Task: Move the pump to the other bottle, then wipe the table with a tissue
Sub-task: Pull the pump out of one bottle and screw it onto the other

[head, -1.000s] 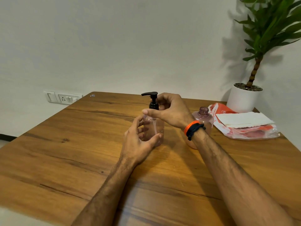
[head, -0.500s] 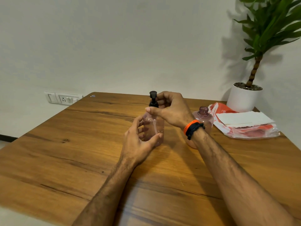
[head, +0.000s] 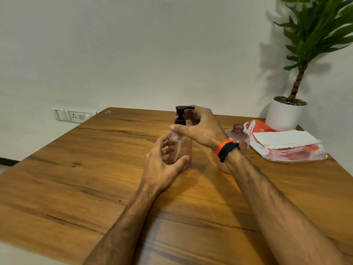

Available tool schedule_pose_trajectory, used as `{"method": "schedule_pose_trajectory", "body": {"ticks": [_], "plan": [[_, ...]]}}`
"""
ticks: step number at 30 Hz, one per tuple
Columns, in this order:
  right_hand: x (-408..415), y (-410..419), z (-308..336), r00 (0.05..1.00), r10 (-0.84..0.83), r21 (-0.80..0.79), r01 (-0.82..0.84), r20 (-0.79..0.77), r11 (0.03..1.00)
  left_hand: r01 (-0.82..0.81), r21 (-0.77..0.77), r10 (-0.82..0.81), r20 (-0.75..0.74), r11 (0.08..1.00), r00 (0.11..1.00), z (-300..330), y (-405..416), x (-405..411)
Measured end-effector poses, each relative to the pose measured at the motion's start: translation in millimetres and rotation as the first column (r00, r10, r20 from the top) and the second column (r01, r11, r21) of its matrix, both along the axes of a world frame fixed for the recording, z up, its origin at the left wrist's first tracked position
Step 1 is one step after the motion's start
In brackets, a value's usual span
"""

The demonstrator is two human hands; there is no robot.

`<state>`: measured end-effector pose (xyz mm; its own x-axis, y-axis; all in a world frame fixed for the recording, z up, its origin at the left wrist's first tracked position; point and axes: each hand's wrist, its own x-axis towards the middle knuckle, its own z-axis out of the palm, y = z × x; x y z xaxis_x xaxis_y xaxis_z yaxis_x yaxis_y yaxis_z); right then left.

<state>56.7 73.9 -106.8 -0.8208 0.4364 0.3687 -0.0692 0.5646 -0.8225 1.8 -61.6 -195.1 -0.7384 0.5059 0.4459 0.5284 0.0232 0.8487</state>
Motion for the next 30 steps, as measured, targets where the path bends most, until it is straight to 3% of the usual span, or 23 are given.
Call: {"method": "schedule_pose_trajectory", "body": {"ticks": [4, 10, 15, 20, 24, 30], "plan": [[-0.1, -2.2, -2.9, 0.997, -0.074, -0.017, 0.074, -0.012, 0.997, -0.005, 0.006, 0.005, -0.011, 1.000, 1.000, -0.6, 0.2, -0.1], [3.0, 4.2, 1.8, 0.998, 0.062, -0.084, -0.060, 0.019, 0.995, -0.015, -0.008, 0.015, -0.015, 1.000, 1.000, -1.6, 0.4, -1.6], [0.9, -0.1, -0.9, 0.999, -0.052, -0.047, 0.052, -0.003, 0.998, -0.010, -0.019, 0.010, -0.030, 1.000, 1.000, -1.7, 0.8, -1.9], [3.3, 4.7, 4.8, 0.998, 0.055, -0.081, -0.055, -0.007, 0.995, -0.015, -0.004, 0.014, -0.028, 1.000, 1.000, -1.7, 1.0, -1.2], [4.7, 6.0, 12.4, 0.991, 0.052, -0.110, -0.065, -0.124, 0.992, -0.012, -0.004, 0.012, -0.009, 1.000, 1.000, -0.2, 0.5, -1.2], [8.5, 4.2, 22.0, 0.948, -0.100, -0.032, 0.094, -0.303, 0.995, -0.024, -0.016, 0.024, -0.014, 1.000, 1.000, -1.1, 1.0, -1.9]]}}
